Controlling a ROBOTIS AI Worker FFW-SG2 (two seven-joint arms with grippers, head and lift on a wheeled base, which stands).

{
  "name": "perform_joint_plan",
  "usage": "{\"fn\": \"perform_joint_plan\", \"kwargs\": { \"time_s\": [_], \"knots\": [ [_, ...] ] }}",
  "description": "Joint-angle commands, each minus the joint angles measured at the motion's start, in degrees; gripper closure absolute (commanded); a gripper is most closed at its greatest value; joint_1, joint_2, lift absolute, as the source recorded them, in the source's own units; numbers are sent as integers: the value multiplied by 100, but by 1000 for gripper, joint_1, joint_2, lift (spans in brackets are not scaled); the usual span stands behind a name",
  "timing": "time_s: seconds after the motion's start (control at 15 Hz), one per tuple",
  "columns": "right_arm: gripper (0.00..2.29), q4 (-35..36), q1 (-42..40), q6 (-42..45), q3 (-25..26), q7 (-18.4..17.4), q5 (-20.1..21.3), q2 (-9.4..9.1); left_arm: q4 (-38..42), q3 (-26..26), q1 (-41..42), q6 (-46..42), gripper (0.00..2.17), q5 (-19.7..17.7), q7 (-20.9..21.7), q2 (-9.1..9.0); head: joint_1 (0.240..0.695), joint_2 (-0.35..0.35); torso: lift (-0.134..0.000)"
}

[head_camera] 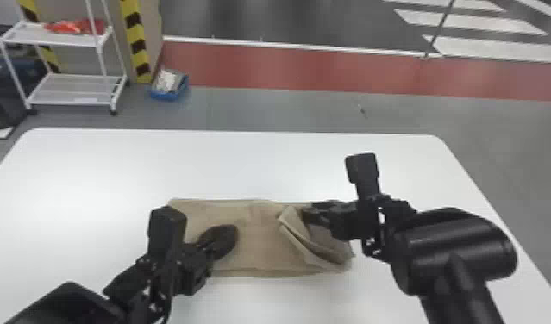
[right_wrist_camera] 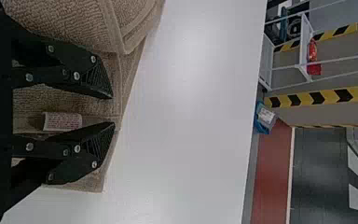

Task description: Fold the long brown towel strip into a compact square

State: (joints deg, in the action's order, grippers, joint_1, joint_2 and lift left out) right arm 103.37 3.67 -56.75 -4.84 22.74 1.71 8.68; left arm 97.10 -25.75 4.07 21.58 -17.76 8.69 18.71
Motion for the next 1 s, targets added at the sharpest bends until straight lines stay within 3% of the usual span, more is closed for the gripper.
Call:
{"fn": "perform_joint_plan", "kwargs": {
  "time_s": [0.0,0.13,0.4,0.93],
  "knots": [
    [664,8,-33,19,10,-6,58,28,-7,0,-3,0,1069,1,1,1,695,-148,-124],
    [758,-1,-33,1,89,11,75,37,-7,0,-3,0,1069,10,1,1,695,-152,-124],
    [1308,8,-7,1,89,99,75,37,-7,0,-12,18,1069,10,1,-8,695,-161,-124],
    [1322,852,-508,1,370,-6,93,90,2,-18,-3,106,1069,45,-26,10,695,-162,-124]
  ]
}}
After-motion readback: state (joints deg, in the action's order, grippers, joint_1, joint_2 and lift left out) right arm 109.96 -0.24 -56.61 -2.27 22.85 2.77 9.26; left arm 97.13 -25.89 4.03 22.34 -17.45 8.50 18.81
